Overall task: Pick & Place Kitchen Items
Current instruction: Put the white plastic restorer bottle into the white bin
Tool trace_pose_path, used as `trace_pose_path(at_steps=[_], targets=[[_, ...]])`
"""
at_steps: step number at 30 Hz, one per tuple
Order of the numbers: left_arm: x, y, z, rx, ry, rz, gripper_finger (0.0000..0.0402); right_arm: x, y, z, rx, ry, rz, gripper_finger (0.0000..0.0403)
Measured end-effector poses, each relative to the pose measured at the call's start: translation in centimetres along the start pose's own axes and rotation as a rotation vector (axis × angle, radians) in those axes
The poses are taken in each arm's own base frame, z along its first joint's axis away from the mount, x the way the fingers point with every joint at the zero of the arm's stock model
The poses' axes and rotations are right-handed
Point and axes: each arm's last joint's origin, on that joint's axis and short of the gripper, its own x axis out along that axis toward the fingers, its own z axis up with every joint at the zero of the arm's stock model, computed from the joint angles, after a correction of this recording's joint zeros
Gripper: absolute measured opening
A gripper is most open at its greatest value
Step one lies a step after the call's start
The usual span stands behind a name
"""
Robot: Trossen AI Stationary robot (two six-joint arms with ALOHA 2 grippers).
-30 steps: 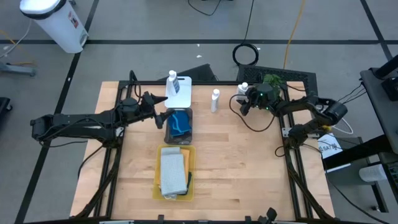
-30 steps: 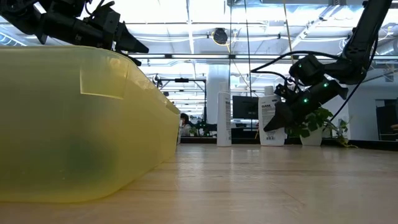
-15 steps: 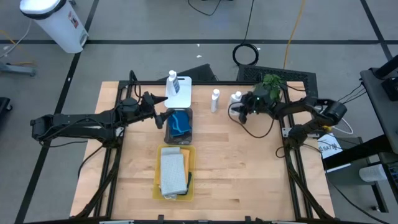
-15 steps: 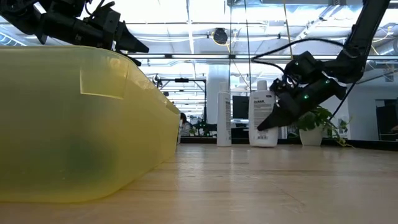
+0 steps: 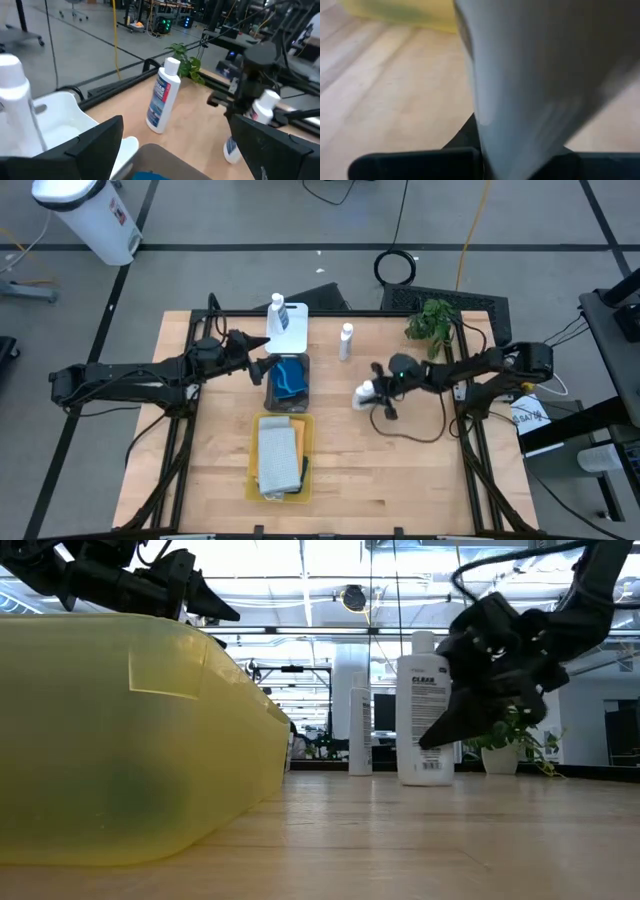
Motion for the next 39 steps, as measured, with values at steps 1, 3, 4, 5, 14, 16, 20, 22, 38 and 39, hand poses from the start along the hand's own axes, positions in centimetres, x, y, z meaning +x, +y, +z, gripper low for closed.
trace_pose_path(at_steps=[1, 3, 4, 5, 14, 16, 20, 22, 38, 39], targets=[[0.0, 0.0, 0.0, -0.019, 0.005, -0.006, 0.0373, 0.2, 0.5, 0.2, -0.019, -0.008, 0.015, 0.0035], [0.0, -0.1, -0.1, -0.049, 0.017, -0.024, 0.0377, 0.6, 1.3, 0.6, -0.052, -0.014, 0.002, 0.004], [0.0, -0.1, -0.1, -0.06, 0.021, -0.031, 0.0378, 0.7, 1.6, 0.7, -0.064, -0.014, -0.016, 0.0042], [0.1, -0.1, -0.2, -0.068, 0.028, -0.04, 0.038, 0.8, 1.8, 0.8, -0.073, -0.011, -0.04, 0.0042], [1.8, -0.6, -1.7, -0.109, 0.113, -0.1, 0.0383, 0.7, 1.4, 0.8, -0.045, 0.001, -0.132, 0.0038], [2.3, -0.7, -1.8, -0.116, 0.103, -0.102, 0.0381, 0.7, 1.4, 0.8, -0.03, 0.002, -0.133, 0.0039], [3.1, -1.0, -2.1, -0.134, 0.116, -0.176, 0.0375, 0.7, 1.4, 0.8, -0.024, 0.001, -0.133, 0.004], [3.6, -1.6, -1.9, -0.132, 0.132, -0.254, 0.0371, 0.7, 1.4, 0.8, -0.024, 0.001, -0.133, 0.004], [12.1, -12.1, 0.6, 0.186, 0.224, -0.367, 0.0353, 0.7, 1.4, 0.8, 0.004, -0.005, -0.133, 0.004], [12.6, -12.7, 0.6, 0.203, 0.221, -0.379, 0.0351, 0.7, 1.4, 0.8, 0.004, -0.005, -0.133, 0.004]])
